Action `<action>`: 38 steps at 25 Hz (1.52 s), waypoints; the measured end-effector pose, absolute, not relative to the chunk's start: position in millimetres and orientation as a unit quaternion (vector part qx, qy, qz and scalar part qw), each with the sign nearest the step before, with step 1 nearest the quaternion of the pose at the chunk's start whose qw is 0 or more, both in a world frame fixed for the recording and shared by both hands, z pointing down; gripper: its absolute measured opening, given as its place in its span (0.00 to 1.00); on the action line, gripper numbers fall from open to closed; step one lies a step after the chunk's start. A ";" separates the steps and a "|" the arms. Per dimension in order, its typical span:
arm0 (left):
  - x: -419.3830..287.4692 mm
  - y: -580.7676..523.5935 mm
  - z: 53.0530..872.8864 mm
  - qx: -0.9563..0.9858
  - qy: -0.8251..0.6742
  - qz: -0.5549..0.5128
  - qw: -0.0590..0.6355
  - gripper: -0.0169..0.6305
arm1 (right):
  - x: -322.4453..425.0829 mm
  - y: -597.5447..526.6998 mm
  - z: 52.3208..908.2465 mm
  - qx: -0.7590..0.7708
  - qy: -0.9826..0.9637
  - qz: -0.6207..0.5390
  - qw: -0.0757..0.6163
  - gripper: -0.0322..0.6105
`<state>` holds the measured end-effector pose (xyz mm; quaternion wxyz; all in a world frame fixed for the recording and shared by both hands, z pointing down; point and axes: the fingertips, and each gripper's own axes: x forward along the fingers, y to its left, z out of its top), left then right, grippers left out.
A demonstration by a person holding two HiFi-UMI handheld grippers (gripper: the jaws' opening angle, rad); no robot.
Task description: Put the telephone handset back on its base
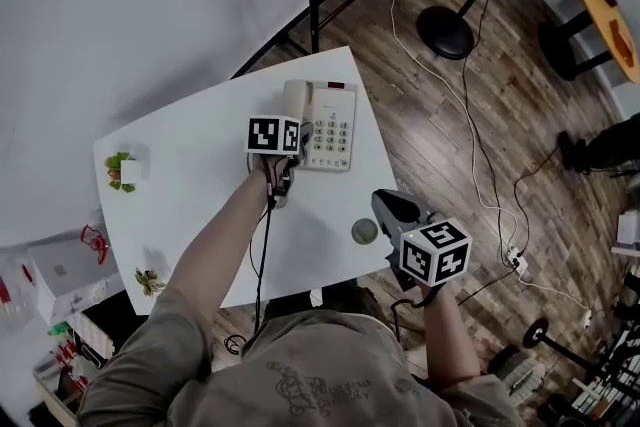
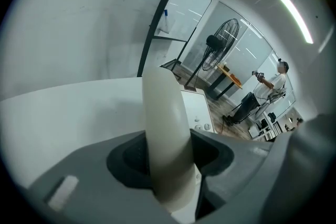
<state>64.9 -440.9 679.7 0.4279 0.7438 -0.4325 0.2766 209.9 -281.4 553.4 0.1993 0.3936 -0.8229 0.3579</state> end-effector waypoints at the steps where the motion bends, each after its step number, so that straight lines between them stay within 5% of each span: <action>1: 65.4 -442.8 678.4 0.744 -0.437 0.274 0.425 0.35 | 209.7 -279.8 554.7 0.393 -0.822 0.359 0.201 0.11; 10: 68.7 -448.7 678.9 0.748 -0.462 0.294 0.375 0.34 | 205.3 -268.2 562.8 0.386 -0.819 0.369 0.209 0.11; 20: 67.1 -450.2 675.0 0.753 -0.477 0.227 0.394 0.34 | 206.6 -260.0 570.9 0.386 -0.814 0.378 0.215 0.11; 38: 52.8 -434.3 640.9 0.765 -0.485 0.261 0.335 0.45 | 210.6 -258.3 547.0 0.397 -0.824 0.350 0.203 0.11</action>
